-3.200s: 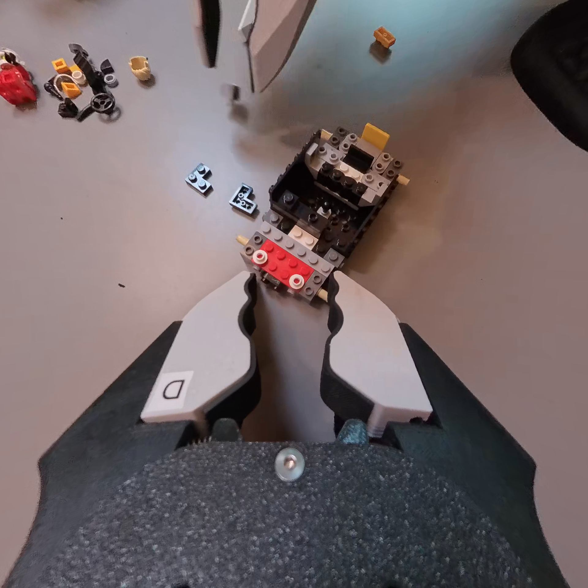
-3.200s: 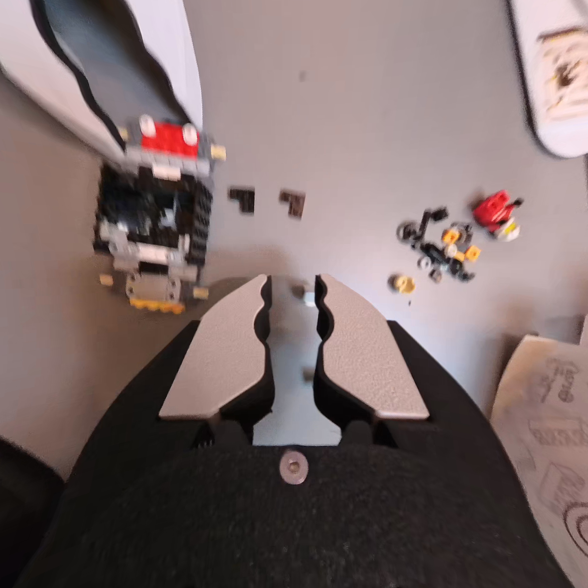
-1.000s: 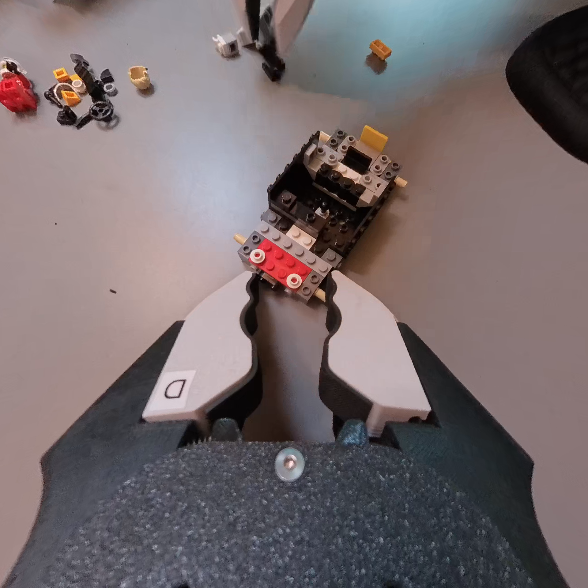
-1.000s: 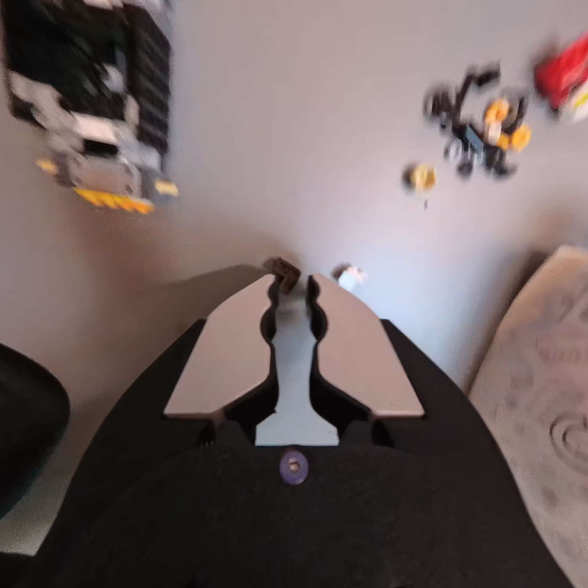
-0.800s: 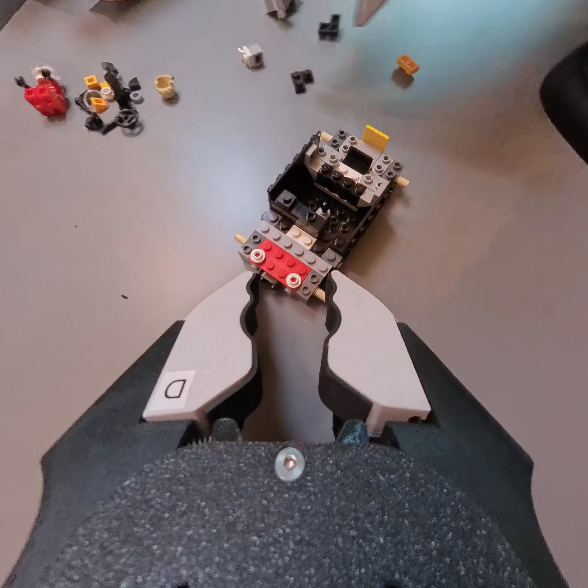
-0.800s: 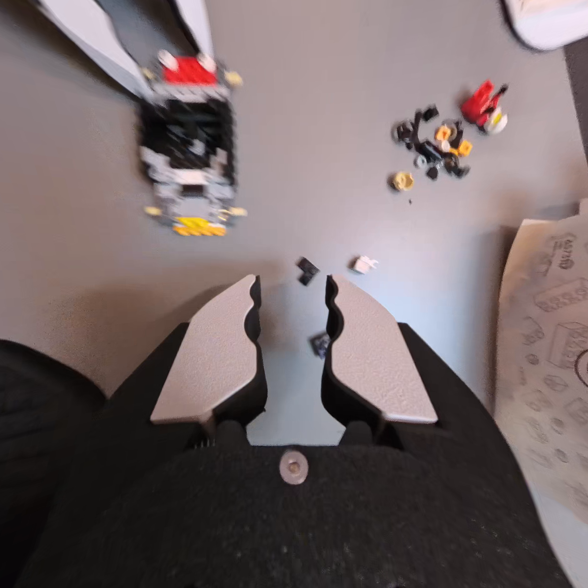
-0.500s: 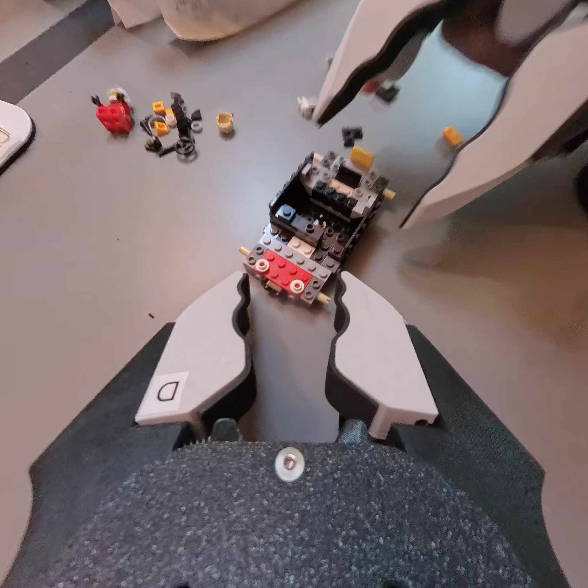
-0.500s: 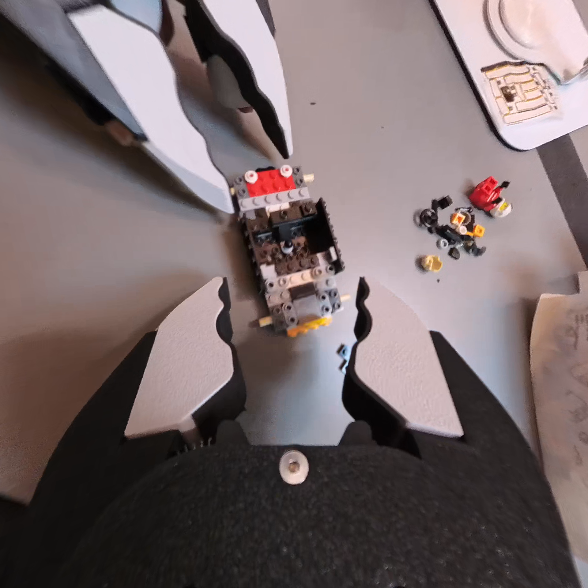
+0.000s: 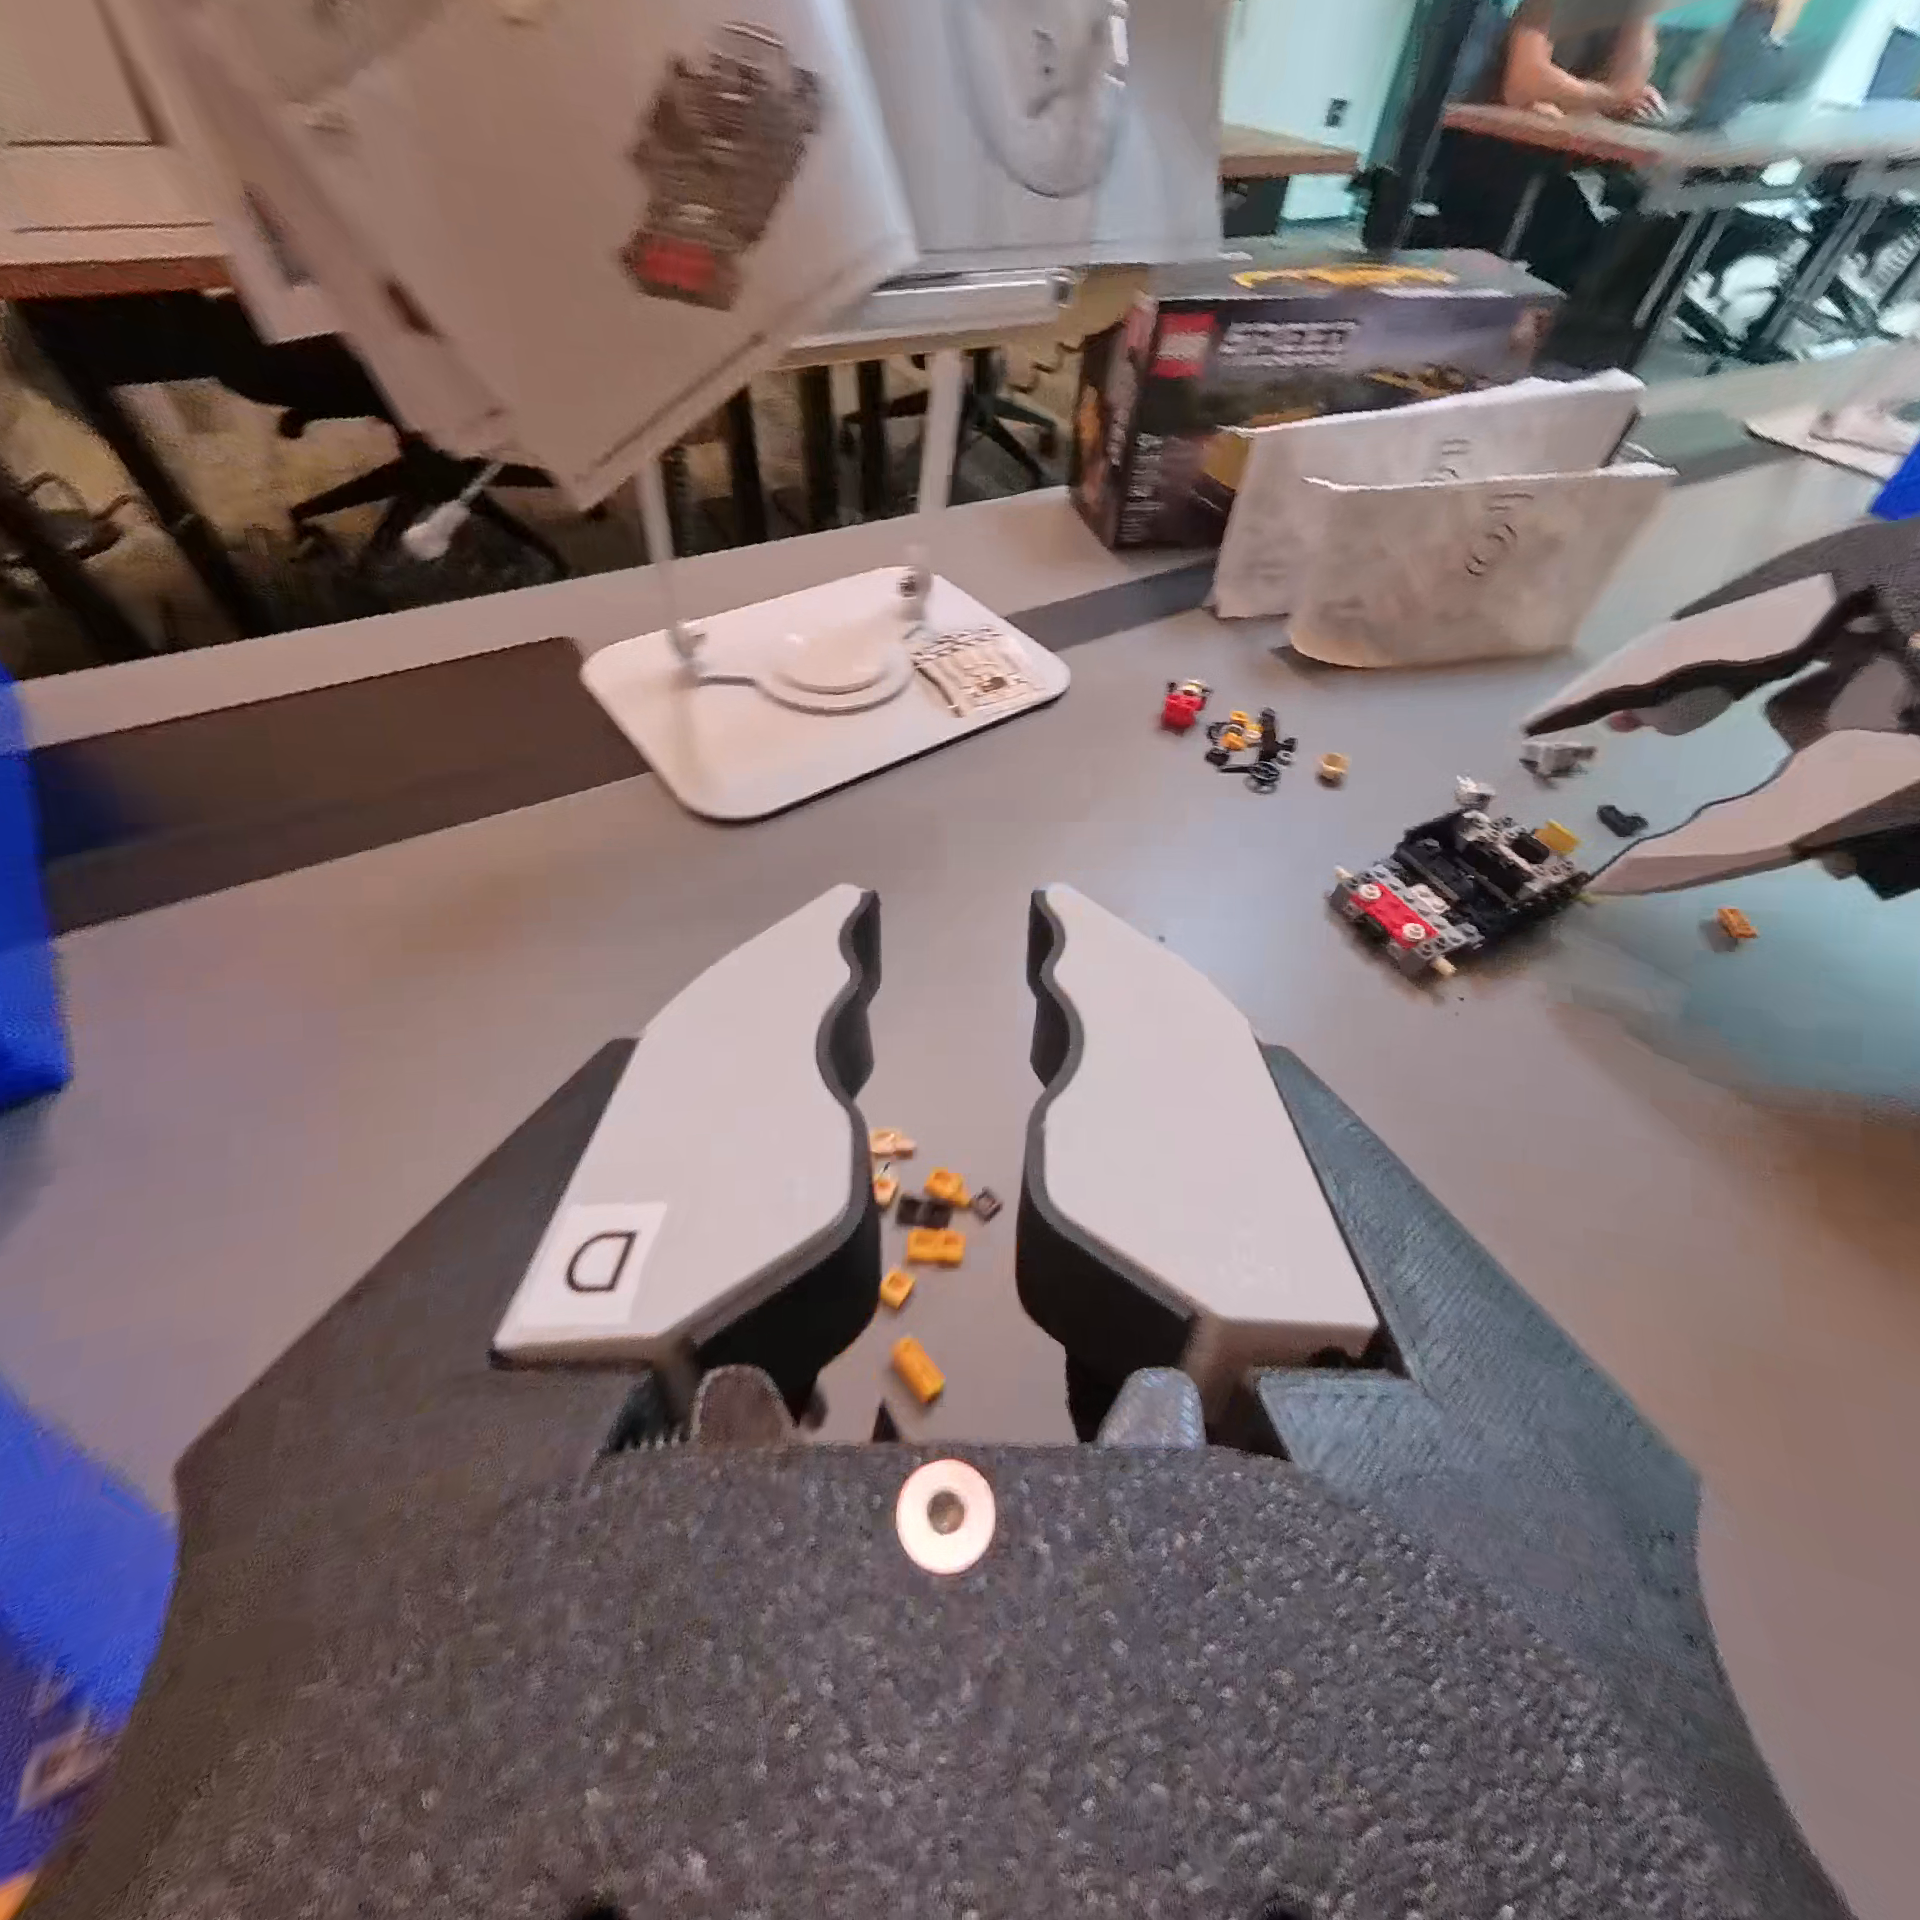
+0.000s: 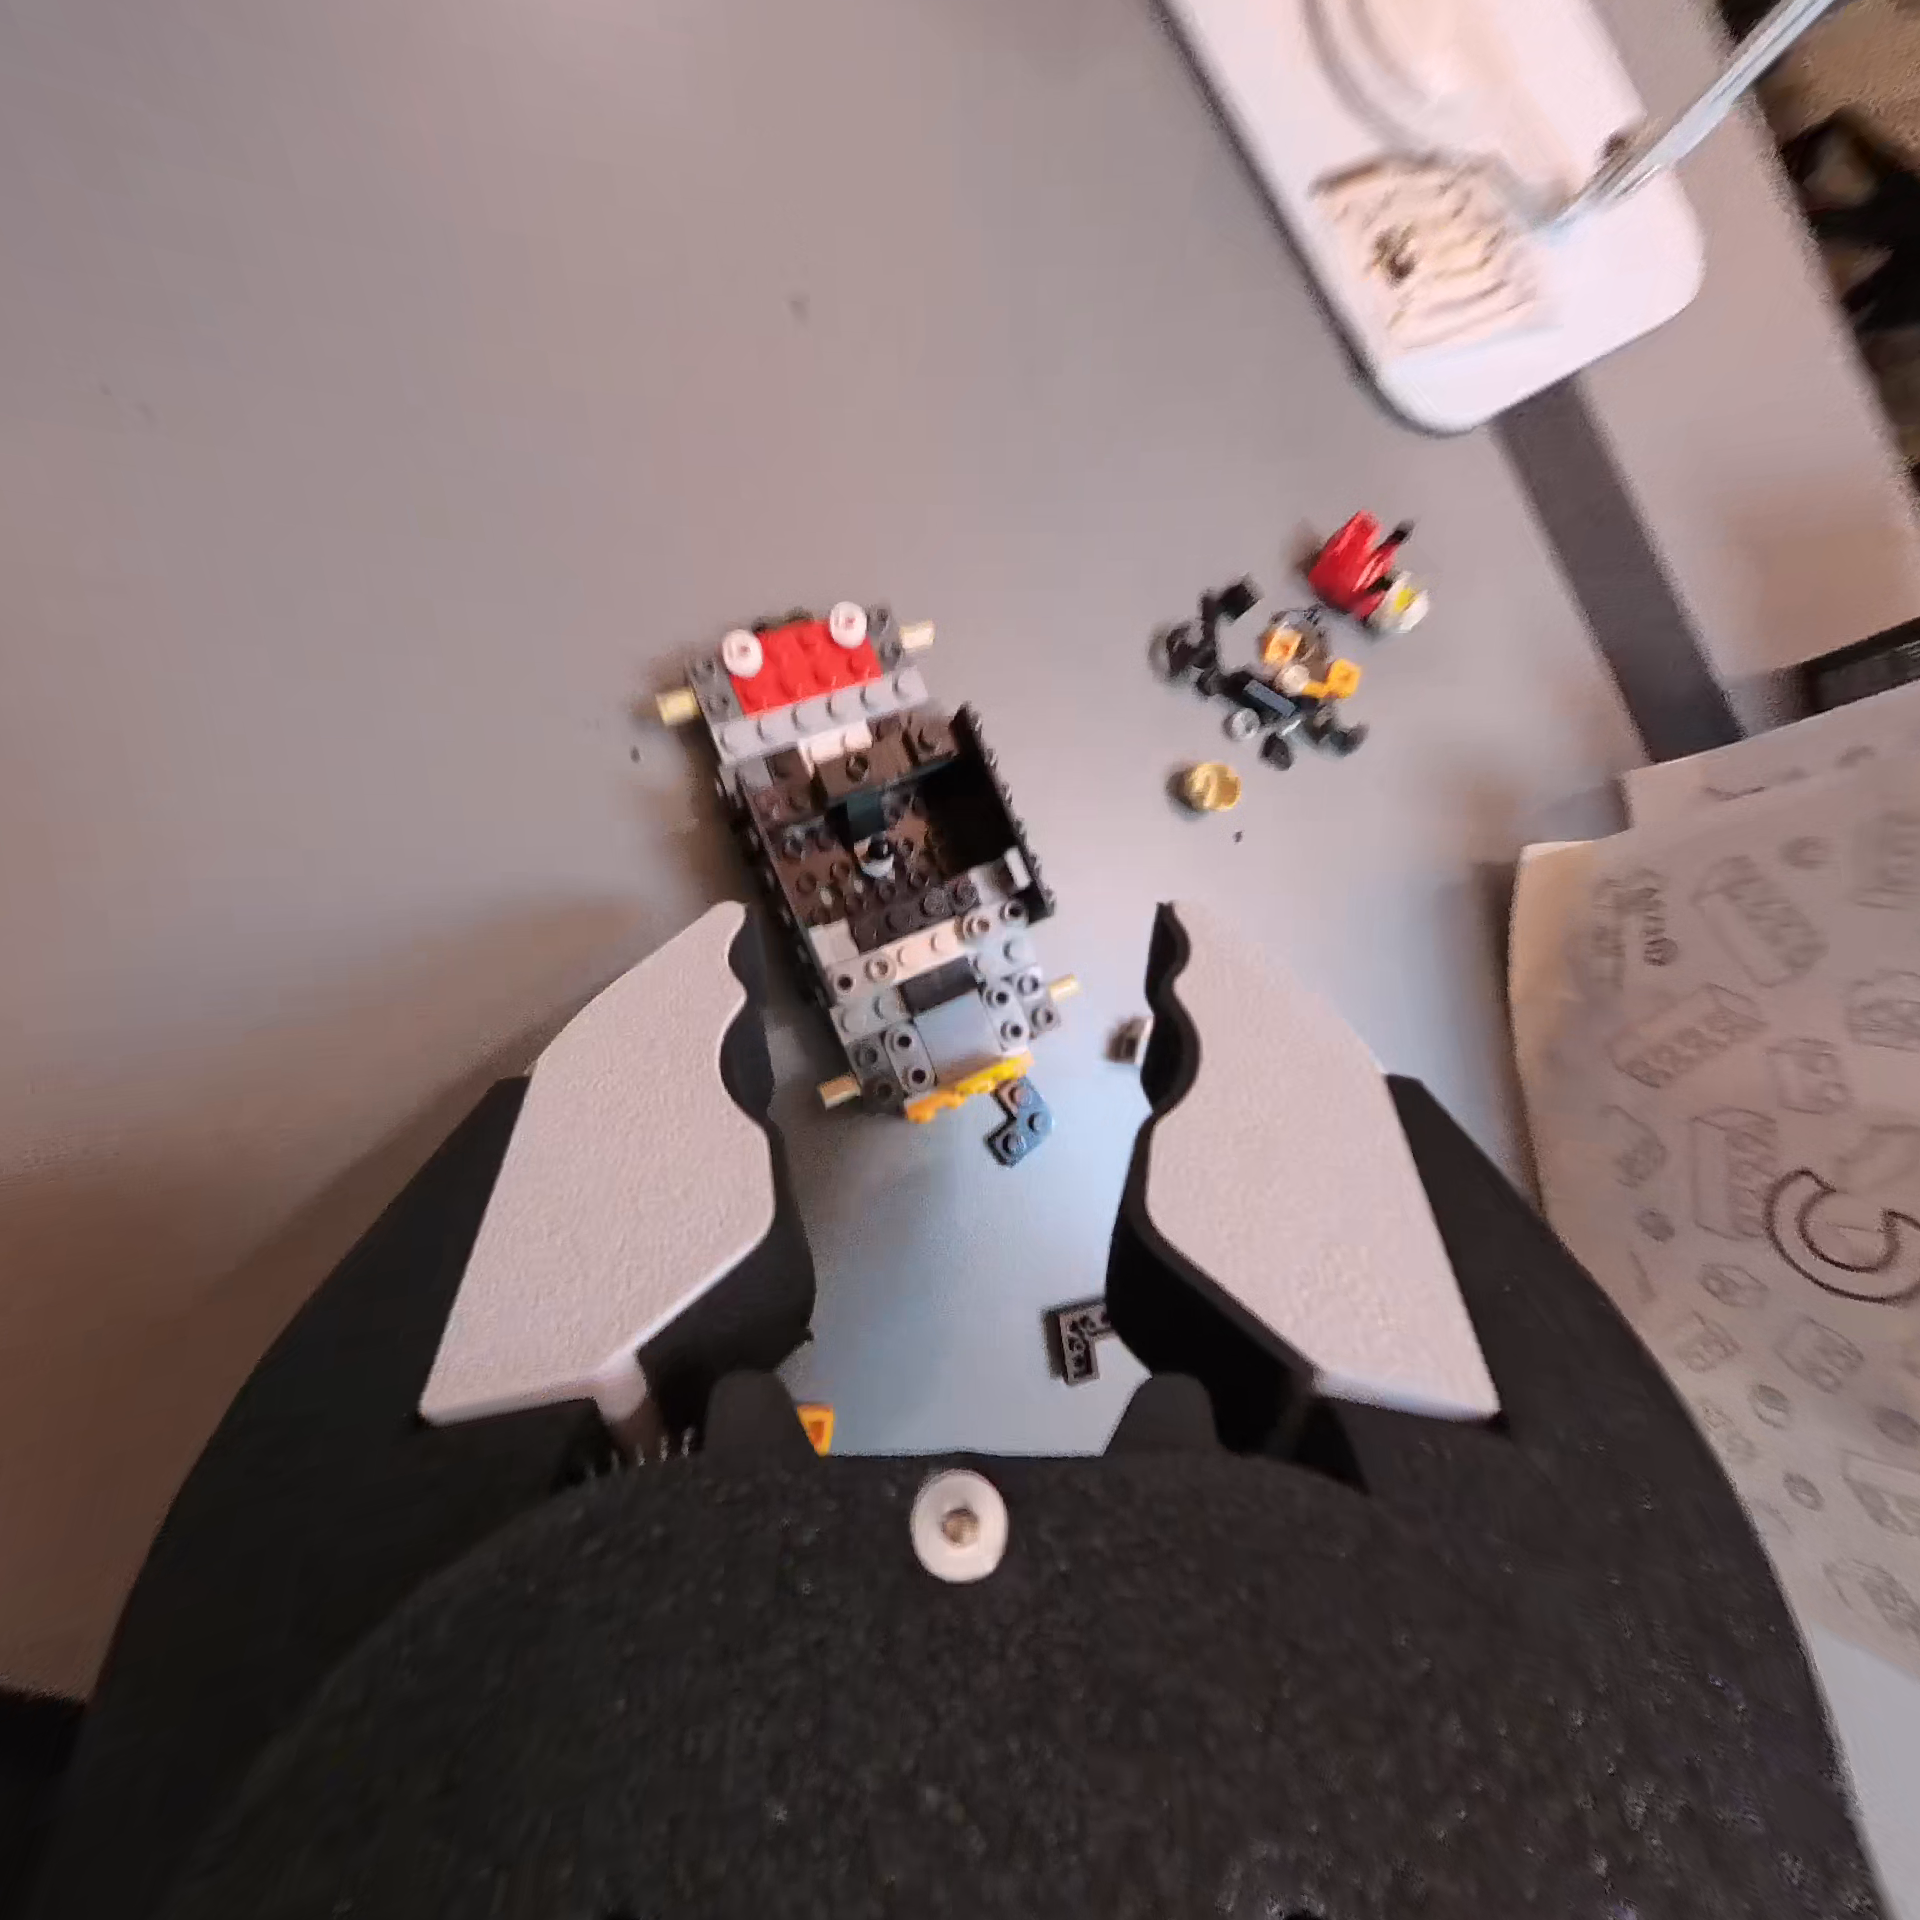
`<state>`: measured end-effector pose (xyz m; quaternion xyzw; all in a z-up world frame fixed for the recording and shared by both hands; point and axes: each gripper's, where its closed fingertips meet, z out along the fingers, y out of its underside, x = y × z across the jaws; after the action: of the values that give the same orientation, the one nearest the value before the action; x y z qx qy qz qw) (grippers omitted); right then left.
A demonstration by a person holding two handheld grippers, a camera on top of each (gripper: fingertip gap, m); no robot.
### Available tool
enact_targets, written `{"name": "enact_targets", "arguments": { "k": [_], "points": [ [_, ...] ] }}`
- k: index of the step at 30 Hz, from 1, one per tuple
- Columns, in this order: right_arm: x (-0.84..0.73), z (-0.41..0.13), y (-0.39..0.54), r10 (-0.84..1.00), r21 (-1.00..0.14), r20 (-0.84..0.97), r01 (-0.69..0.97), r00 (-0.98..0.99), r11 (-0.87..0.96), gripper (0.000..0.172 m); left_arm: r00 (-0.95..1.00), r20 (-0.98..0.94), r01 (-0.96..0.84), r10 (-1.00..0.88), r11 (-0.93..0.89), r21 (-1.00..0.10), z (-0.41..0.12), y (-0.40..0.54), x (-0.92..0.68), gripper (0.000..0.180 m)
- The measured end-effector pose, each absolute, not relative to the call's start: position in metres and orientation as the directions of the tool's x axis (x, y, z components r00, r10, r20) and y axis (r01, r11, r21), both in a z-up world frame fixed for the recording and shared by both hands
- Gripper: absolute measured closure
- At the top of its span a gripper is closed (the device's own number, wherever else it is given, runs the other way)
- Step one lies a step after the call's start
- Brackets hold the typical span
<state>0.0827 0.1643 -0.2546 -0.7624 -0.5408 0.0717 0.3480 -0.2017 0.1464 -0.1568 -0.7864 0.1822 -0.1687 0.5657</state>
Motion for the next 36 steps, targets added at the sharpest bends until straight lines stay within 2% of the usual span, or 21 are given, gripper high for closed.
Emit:
{"name": "enact_targets", "arguments": {
  "k": [3, 5, 6, 7, 11, 13, 15, 18, 21, 26, 29, 30, 33, 36],
  "points": [
    [0.064, -0.226, 0.157, 0.865, -0.732, 0.261, 0.672, 0.429, -0.112, 0.102, 0.912, 0.042, -0.091, -0.409, -0.299, -0.950, -0.160, 0.130, -0.231, 0.160],
    [0.046, -0.213, 0.148, 0.872, -0.793, 0.250, 0.606, 0.421, -0.065, 0.109, 0.928, 0.031, -0.089, -0.371, -0.302, -0.949, -0.166, 0.119, -0.247, 0.167],
    [0.038, -0.209, 0.143, 0.874, -0.817, 0.248, 0.576, 0.418, -0.044, 0.135, 0.930, 0.041, -0.074, -0.364, -0.296, -0.952, -0.167, 0.113, -0.253, 0.173],
    [0.030, -0.201, 0.138, 0.874, -0.853, 0.248, 0.522, 0.418, -0.007, 0.172, 0.932, 0.052, -0.056, -0.359, -0.284, -0.957, -0.167, 0.108, -0.257, 0.180],
    [0.020, -0.164, 0.139, 0.822, -0.980, 0.097, 0.196, 0.561, -0.019, 0.172, 0.932, 0.062, -0.033, -0.358, -0.254, -0.967, -0.171, 0.092, -0.263, 0.180],
    [0.028, -0.146, 0.140, 0.785, -0.999, 0.027, 0.044, 0.619, -0.001, 0.172, 0.928, 0.061, -0.028, -0.367, -0.232, -0.972, -0.173, 0.088, -0.260, 0.180],
    [0.033, -0.135, 0.138, 0.765, -0.999, 0.003, -0.038, 0.644, 0.036, 0.172, 0.926, 0.057, -0.023, -0.374, -0.205, -0.978, -0.176, 0.087, -0.256, 0.180],
    [0.029, -0.126, 0.130, 0.751, -0.991, 0.066, -0.048, 0.657, 0.128, 0.172, 0.920, 0.053, -0.004, -0.389, -0.142, -0.990, -0.166, 0.089, -0.251, 0.180],
    [0.025, -0.127, 0.127, 0.757, -0.991, 0.072, -0.039, 0.649, 0.128, 0.172, 0.935, 0.007, -0.017, -0.355, -0.064, -0.998, -0.140, 0.092, -0.261, 0.180],
    [0.050, -0.119, 0.135, 0.676, -0.988, 0.059, -0.054, 0.734, 0.145, 0.172, 0.977, -0.112, -0.114, -0.179, 0.000, -0.993, -0.079, 0.117, -0.319, 0.180],
    [0.064, -0.115, 0.139, 0.639, -0.987, 0.041, -0.067, 0.768, 0.145, 0.169, 0.983, -0.168, -0.174, -0.078, -0.080, -0.982, -0.054, 0.156, -0.374, 0.180],
    [0.067, -0.114, 0.140, 0.631, -0.987, 0.039, -0.070, 0.775, 0.146, 0.168, 0.983, -0.174, -0.179, -0.050, -0.116, -0.977, -0.049, 0.173, -0.393, 0.174],
    [0.074, -0.113, 0.142, 0.614, -0.986, 0.043, -0.066, 0.788, 0.154, 0.165, 0.979, -0.201, -0.188, 0.020, -0.275, -0.943, -0.058, 0.227, -0.448, 0.161],
    [0.079, -0.113, 0.145, 0.599, -0.986, 0.053, -0.055, 0.799, 0.159, 0.164, 0.963, -0.266, -0.234, 0.034, -0.383, -0.894, -0.076, 0.271, -0.480, 0.157]
  ]
}}
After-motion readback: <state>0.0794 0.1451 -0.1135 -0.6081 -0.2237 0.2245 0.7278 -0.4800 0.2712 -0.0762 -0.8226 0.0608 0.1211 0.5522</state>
